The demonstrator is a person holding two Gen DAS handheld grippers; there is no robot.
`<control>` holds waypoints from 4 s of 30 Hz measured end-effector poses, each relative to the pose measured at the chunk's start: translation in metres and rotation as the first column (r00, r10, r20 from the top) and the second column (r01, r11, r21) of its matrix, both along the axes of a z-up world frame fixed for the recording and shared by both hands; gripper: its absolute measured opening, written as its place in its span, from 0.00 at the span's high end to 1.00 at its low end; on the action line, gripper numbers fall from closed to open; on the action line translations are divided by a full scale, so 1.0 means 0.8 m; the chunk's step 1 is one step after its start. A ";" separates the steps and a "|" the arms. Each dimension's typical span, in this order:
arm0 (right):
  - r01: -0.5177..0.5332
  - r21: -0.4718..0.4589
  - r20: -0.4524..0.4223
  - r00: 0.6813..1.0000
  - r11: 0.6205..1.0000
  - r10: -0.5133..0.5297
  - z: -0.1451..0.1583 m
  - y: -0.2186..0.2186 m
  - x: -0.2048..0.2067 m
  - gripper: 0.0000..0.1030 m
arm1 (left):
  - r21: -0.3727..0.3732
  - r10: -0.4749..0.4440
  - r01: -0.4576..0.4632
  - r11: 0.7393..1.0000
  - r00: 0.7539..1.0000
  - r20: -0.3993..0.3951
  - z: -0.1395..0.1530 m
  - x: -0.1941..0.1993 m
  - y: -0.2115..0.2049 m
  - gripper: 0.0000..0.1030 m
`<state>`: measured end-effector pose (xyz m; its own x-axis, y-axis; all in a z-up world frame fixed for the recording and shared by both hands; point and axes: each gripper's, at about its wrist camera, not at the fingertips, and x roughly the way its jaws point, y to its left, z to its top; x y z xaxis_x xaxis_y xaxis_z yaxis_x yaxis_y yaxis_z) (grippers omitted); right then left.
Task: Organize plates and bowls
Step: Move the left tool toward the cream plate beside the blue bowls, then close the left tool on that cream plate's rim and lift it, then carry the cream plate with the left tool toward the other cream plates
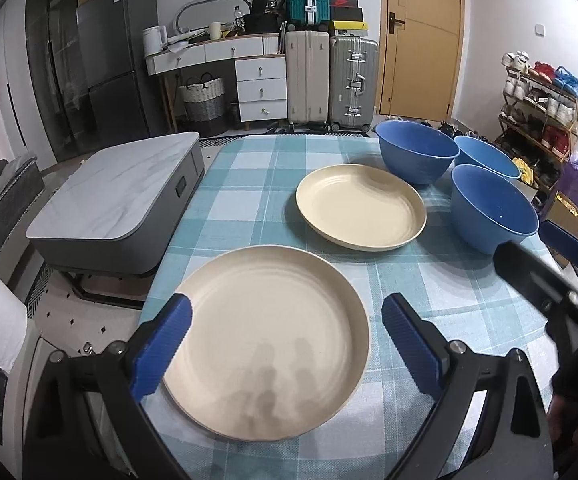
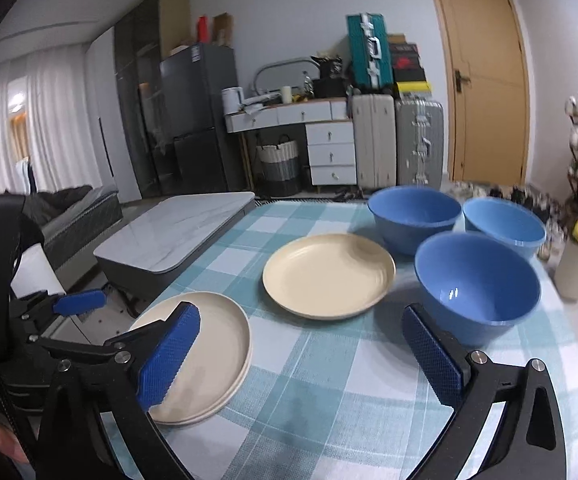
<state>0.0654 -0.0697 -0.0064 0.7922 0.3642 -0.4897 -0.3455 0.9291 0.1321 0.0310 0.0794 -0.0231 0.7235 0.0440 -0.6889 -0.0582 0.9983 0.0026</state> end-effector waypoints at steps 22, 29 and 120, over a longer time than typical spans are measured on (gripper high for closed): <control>0.060 0.019 0.010 0.998 0.998 -0.061 0.017 -0.018 0.037 0.01 | -0.036 -0.022 0.020 0.999 0.998 -0.054 0.020 0.086 0.014 0.06; 0.033 0.104 -0.053 0.998 0.994 -0.027 0.023 0.000 0.085 0.01 | -0.008 -0.017 0.016 1.000 0.996 -0.084 0.023 0.144 0.030 0.06; 0.030 -0.011 -0.473 0.880 0.999 -0.032 -0.150 0.094 0.325 0.27 | -0.184 -0.161 0.076 0.980 0.847 -0.508 -0.098 0.346 0.146 0.90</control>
